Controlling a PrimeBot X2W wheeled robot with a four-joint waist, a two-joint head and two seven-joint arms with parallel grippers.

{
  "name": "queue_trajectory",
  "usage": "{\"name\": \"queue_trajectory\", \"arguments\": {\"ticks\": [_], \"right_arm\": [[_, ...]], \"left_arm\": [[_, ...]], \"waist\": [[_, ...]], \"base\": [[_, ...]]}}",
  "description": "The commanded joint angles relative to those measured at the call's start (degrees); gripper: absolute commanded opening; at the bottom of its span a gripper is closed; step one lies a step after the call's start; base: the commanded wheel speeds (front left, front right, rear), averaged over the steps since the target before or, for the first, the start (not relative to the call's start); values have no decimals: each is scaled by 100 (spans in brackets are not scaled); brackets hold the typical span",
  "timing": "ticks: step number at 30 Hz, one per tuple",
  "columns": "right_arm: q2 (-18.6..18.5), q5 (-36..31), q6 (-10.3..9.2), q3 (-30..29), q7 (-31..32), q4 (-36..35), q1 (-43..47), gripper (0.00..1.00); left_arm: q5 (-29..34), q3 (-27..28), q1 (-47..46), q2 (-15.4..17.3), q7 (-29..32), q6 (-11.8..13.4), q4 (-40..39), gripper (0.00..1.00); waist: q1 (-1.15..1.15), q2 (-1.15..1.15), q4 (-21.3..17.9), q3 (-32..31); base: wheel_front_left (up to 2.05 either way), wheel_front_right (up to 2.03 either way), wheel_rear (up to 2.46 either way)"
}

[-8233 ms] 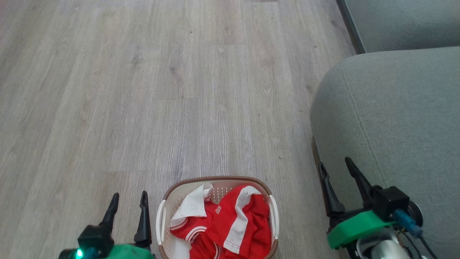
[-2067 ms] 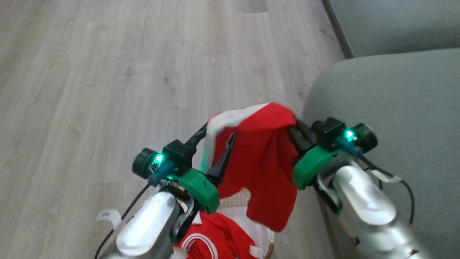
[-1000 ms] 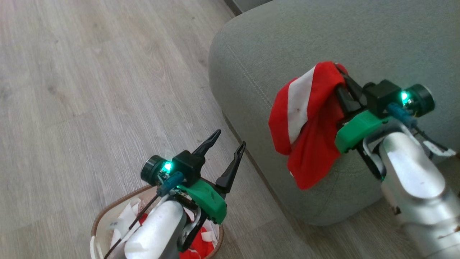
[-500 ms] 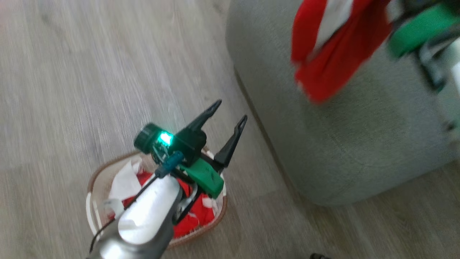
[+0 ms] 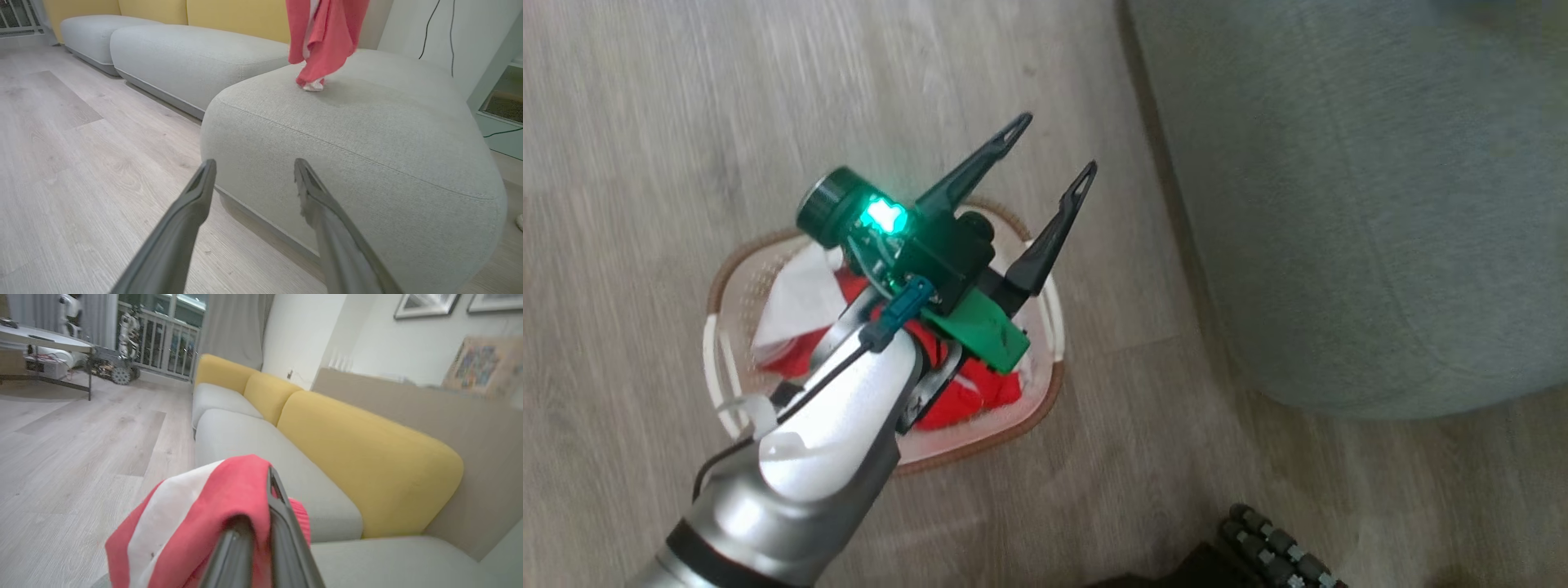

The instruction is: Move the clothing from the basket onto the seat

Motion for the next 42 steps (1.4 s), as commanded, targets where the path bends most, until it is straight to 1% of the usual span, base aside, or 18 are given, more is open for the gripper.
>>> {"name": "queue_trajectory", "arguments": {"ticks": [1, 3, 4, 6, 9, 13, 14, 16, 17, 18, 19, 20, 25, 32, 38, 42], "right_arm": [[-130, -15, -2, -174, -23, 17, -178, 0], [-94, -64, -2, -372, -37, 222, -165, 0], [-94, -64, -2, -372, -37, 222, -165, 0], [-5, -155, -2, -520, -48, 392, -72, 0], [226, -199, -2, -796, -57, 608, 132, 0], [483, -317, -2, -1137, -59, 721, 504, 0], [600, -395, -2, -1279, -59, 749, 666, 0], [739, -454, -2, -1366, -60, 768, 792, 0], [802, -471, -2, -1388, -60, 755, 838, 19], [854, -486, -2, -1406, -60, 722, 887, 41], [908, -492, -2, -1405, -60, 678, 946, 87], [959, -499, -2, -1376, -60, 634, 1020, 100], [1046, -397, -2, -1251, -60, 359, 1468, 100], [1002, -150, -2, -845, -61, -116, 2137, 100], [906, 71, -2, -381, -61, -476, 2524, 100], [898, 205, -2, -91, -61, -687, 2749, 100]], "left_arm": [[73, 158, -192, 92, 35, 62, -278, 100], [108, 155, -247, 121, 67, 84, -348, 100], [108, 155, -247, 121, 67, 84, -348, 100], [147, 161, -292, 169, 113, 114, -405, 100], [181, 177, -329, 248, 171, 149, -478, 100], [195, 146, -330, 303, 224, 158, -525, 100], [203, 121, -334, 327, 254, 152, -534, 100], [209, 101, -342, 351, 282, 146, -533, 100], [211, 97, -346, 361, 291, 151, -531, 100], [210, 92, -350, 367, 300, 155, -529, 100], [207, 87, -354, 371, 302, 156, -526, 100], [200, 84, -358, 375, 298, 157, -519, 100], [140, 89, -331, 378, 234, 181, -429, 100], [-51, 180, -161, 350, 22, 267, -217, 100], [-265, 304, 64, 269, -173, 363, 25, 100], [-462, 487, 285, 184, -261, 469, 130, 100]], "waist": [[-1, 0, 234, 339], [-1, 0, 281, 472], [-1, 0, 281, 472], [-1, 0, 298, 603], [-1, 0, 294, 768], [-1, 0, 299, 874], [-1, 0, 289, 897], [-1, 0, 267, 899], [-1, 0, 248, 893], [-1, 0, 230, 882], [-1, 0, 214, 865], [-1, 0, 196, 843], [-1, 0, 121, 653], [-1, 0, 95, 163], [-1, 0, 227, -468], [-1, 0, 401, -950]], "base": [[0, 0, 0], [0, 0, 0], [0, 0, 0], [0, 0, 0], [0, 0, 0], [0, 0, 0], [0, 0, 0], [0, 0, 0], [0, 0, 0], [0, 0, 0], [0, 0, 0], [0, 0, 0], [0, 0, 0], [0, 0, 0], [0, 0, 0], [0, 0, 0]]}}
